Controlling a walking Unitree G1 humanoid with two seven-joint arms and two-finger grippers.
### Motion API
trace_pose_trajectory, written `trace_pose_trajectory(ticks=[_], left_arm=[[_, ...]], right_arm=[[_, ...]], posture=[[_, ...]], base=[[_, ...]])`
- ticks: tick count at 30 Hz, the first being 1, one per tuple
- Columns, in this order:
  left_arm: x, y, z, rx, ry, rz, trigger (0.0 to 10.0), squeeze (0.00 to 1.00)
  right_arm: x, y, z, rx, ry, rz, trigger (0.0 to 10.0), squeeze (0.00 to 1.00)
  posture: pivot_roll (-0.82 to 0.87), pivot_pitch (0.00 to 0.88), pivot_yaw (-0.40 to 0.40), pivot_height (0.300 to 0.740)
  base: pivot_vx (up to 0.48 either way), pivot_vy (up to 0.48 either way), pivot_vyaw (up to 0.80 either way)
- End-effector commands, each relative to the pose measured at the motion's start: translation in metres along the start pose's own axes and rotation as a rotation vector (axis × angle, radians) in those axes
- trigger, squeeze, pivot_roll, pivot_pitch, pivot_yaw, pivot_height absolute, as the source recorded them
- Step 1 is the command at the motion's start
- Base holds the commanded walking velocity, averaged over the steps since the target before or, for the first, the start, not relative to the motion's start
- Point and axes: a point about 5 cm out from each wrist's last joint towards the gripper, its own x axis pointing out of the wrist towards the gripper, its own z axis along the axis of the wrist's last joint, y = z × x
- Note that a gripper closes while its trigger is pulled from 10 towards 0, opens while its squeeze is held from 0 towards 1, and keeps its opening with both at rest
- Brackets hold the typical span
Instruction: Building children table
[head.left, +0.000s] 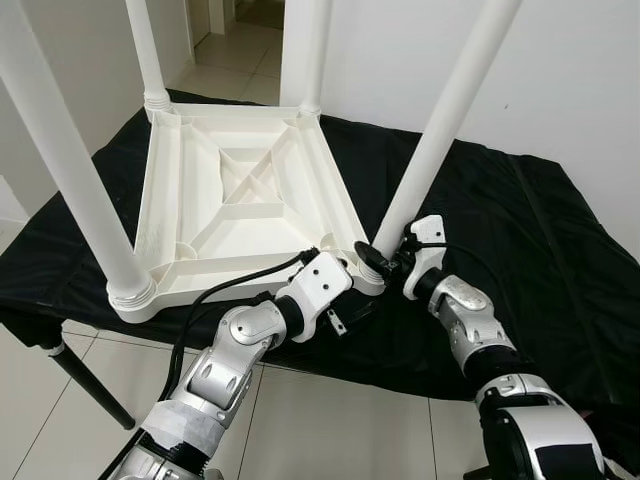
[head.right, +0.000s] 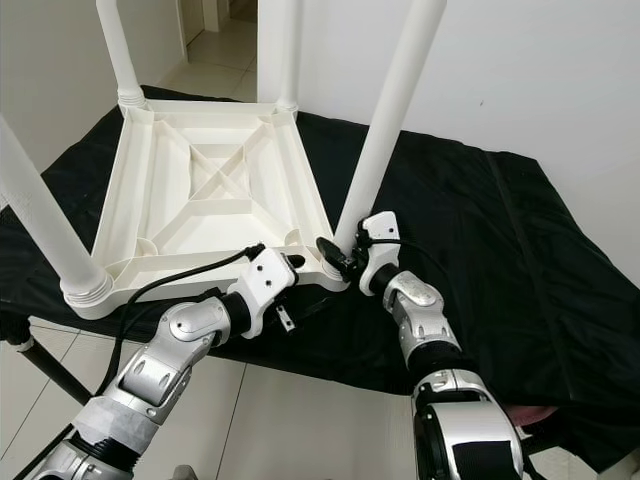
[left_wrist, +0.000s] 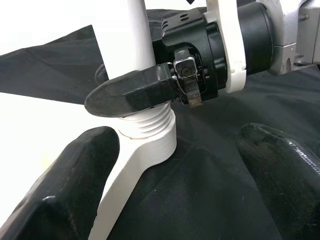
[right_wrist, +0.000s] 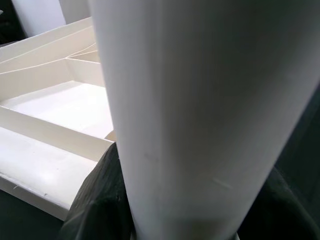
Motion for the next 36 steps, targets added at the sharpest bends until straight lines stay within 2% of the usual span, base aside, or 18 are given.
trace_pose_trajectory(ticks=[1, 2, 4, 5, 7, 9, 11, 16, 17, 21, 29, 30, 36], left_arm=[[0.002, 0.002, 0.001, -0.003, -0.01, 0.02, 10.0, 0.0], [0.002, 0.002, 0.001, -0.003, -0.01, 0.02, 10.0, 0.0], [0.002, 0.004, 0.001, -0.008, -0.01, 0.03, 10.0, 0.0], [0.002, 0.004, 0.001, -0.008, -0.01, 0.03, 10.0, 0.0], [0.001, 0.004, 0.0, -0.011, -0.01, 0.038, 10.0, 0.0], [0.001, 0.004, 0.0, -0.011, -0.01, 0.038, 10.0, 0.0], [0.001, 0.004, 0.0, -0.016, -0.012, 0.042, 10.0, 0.0], [0.001, 0.004, 0.0, -0.016, -0.012, 0.041, 10.0, 0.0], [0.001, 0.004, 0.0, -0.016, -0.012, 0.042, 10.0, 0.0], [0.001, 0.003, 0.0, -0.019, -0.013, 0.043, 10.0, 0.0], [0.001, 0.003, -0.001, -0.026, -0.01, 0.042, 10.0, 0.0], [0.001, 0.003, -0.001, -0.027, -0.01, 0.044, 10.0, 0.0], [0.0, 0.005, -0.001, -0.028, -0.01, 0.054, 10.0, 0.0]], right_arm=[[-0.004, 0.001, -0.011, 0.017, 0.041, -0.045, 10.0, 0.0], [-0.004, 0.001, -0.011, 0.017, 0.041, -0.045, 10.0, 0.0], [-0.001, 0.008, -0.007, 0.057, 0.005, -0.171, 10.0, 0.0], [-0.001, 0.008, -0.007, 0.057, 0.005, -0.171, 10.0, 0.0], [-0.003, 0.015, -0.009, 0.074, 0.005, -0.34, 10.0, 0.0], [-0.003, 0.015, -0.009, 0.074, 0.005, -0.34, 10.0, 0.0], [-0.009, 0.019, -0.015, 0.067, 0.028, -0.534, 10.0, 0.0], [-0.011, 0.02, -0.015, 0.057, 0.031, -0.562, 10.0, 0.0], [-0.013, 0.025, -0.016, 0.063, 0.023, -0.61, 10.0, 0.0], [-0.017, 0.032, -0.014, 0.071, 0.0, -0.661, 10.0, 0.0], [-0.022, 0.036, -0.007, 0.056, -0.017, -0.677, 10.0, 0.01], [-0.022, 0.036, -0.005, 0.05, -0.021, -0.682, 10.0, 1.0], [-0.023, 0.033, 0.004, 0.051, -0.059, -0.675, 10.0, 1.0]], posture=[[-0.01, 0.0, -0.07, 0.74], [-0.01, 0.0, -0.07, 0.74], [-0.01, 0.0, -0.08, 0.74], [-0.01, 0.0, -0.08, 0.74], [-0.01, 0.0, -0.09, 0.74], [-0.01, 0.0, -0.09, 0.74], [-0.01, 0.0, -0.093, 0.74], [-0.01, 0.0, -0.093, 0.74], [0.0, 0.0, -0.095, 0.74], [-0.01, 0.0, -0.092, 0.74], [-0.01, 0.0, -0.095, 0.74], [-0.01, 0.0, -0.096, 0.74], [-0.01, 0.0, -0.104, 0.74]], base=[[0.0, 0.0, 0.0], [0.0, 0.0, 0.0], [0.0, 0.0, 0.0], [0.0, 0.0, 0.0], [0.0, 0.0, 0.0], [0.0, 0.0, 0.0], [0.0, 0.0, 0.0], [0.0, 0.0, 0.0], [0.0, 0.0, 0.0], [0.0, 0.0, 0.0], [0.0, 0.0, 0.0], [0.0, 0.0, 0.0], [0.0, 0.0, 0.0]])
